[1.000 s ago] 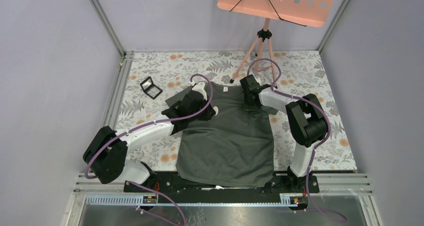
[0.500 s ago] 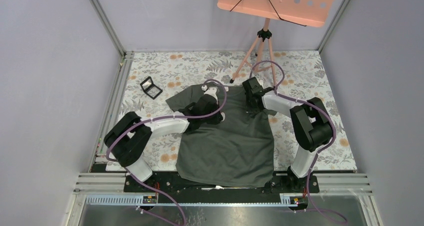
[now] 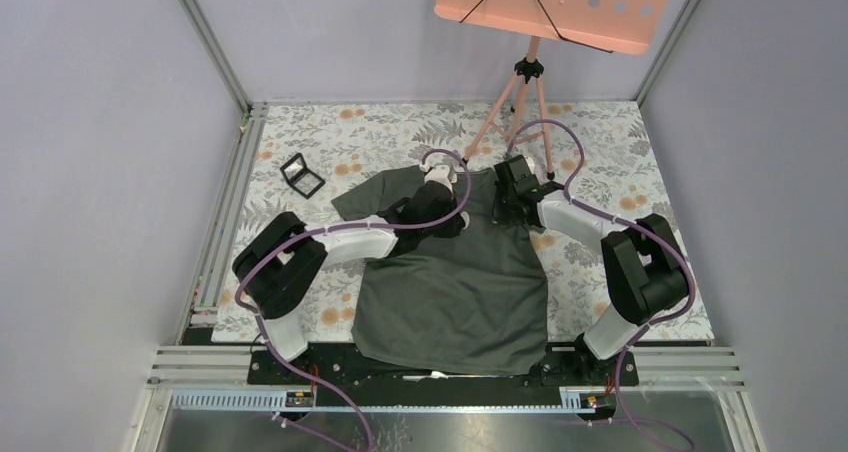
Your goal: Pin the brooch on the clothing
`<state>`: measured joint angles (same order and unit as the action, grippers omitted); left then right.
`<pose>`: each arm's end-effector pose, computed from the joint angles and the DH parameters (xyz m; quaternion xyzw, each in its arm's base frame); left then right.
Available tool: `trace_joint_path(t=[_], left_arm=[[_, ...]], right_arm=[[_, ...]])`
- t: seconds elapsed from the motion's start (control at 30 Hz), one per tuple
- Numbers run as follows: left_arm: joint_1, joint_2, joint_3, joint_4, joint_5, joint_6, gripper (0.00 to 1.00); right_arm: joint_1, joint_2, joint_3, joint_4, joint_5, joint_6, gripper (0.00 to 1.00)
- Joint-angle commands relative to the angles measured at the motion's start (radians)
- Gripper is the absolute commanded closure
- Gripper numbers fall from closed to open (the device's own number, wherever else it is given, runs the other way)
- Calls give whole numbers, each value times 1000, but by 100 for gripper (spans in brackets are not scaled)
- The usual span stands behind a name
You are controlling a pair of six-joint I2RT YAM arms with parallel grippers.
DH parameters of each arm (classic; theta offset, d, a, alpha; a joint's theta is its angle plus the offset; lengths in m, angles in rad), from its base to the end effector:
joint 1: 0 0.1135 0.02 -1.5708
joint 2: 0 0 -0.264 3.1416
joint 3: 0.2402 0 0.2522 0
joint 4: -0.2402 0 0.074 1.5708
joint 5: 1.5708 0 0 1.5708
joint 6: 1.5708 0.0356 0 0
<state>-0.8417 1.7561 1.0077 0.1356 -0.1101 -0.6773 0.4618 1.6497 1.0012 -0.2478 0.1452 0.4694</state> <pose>0.2550 -0.2796 0.1873 0.0475 0.8852 -0.2815 0.3673 0.3071 0.1471 0.1912 0.0276 0.9411 0.0870 0.3256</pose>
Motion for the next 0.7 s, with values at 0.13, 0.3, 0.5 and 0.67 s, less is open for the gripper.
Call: trace_joint_path(t=[0.13,0.3,0.5,0.67], left_arm=[[-16,63,69,71,-18,-32,100],[-21,83,87,76,-4,-41,100],[-22,121,123,45,-1,-43,100],[-22,141,150,15,-10,-57,100]], right_arm=[[-22,-65,-61,106,-90,63,100],[-36,-89,-93,157,-141,92,100],[-46,-120,-124,199,-194,114,100],[-52,-140,-144,226,-217,120,100]])
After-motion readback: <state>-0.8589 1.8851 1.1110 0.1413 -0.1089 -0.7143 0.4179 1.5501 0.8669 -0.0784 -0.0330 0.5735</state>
